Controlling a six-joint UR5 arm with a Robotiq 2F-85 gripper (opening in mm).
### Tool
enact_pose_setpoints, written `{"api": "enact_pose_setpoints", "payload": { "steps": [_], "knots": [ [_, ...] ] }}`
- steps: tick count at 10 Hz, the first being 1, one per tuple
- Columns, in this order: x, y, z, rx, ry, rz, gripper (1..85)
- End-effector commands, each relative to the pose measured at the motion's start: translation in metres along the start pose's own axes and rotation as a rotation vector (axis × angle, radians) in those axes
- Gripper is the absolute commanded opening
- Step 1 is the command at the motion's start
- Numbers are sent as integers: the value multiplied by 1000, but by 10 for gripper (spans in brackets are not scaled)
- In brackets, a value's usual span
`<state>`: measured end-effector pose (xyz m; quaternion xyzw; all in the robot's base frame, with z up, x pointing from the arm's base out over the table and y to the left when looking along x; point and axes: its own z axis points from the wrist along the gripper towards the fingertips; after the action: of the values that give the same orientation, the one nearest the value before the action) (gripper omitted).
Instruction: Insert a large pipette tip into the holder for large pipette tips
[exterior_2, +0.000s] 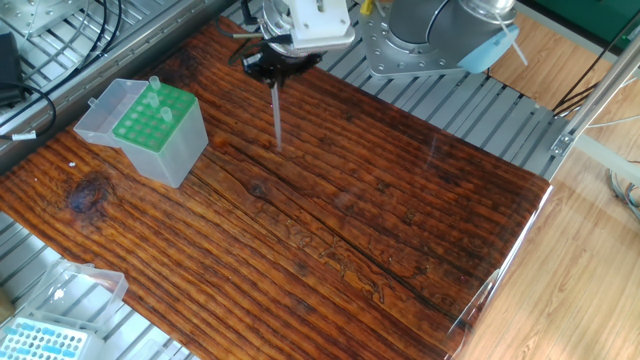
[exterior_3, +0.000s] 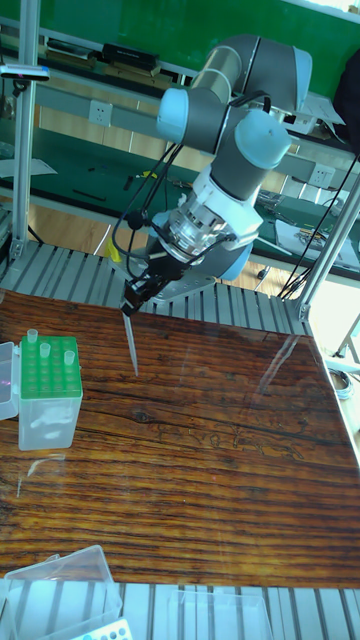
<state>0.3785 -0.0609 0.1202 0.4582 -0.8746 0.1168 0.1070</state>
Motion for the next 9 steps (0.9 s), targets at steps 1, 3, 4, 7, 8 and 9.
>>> {"api": "enact_pose_setpoints", "payload": {
  "steps": [1, 3, 4, 7, 8, 9],
  "knots": [
    [-23, 16, -2, -65, -93, 18, 10],
    [-23, 16, -2, -65, -93, 22, 10],
    [-23, 14, -2, -60, -93, 28, 10],
    [-35, 18, -4, -78, -139, 53, 10],
    [-36, 19, -4, -81, -142, 54, 10],
    [-35, 19, -4, -81, -140, 51, 10]
  ]
}}
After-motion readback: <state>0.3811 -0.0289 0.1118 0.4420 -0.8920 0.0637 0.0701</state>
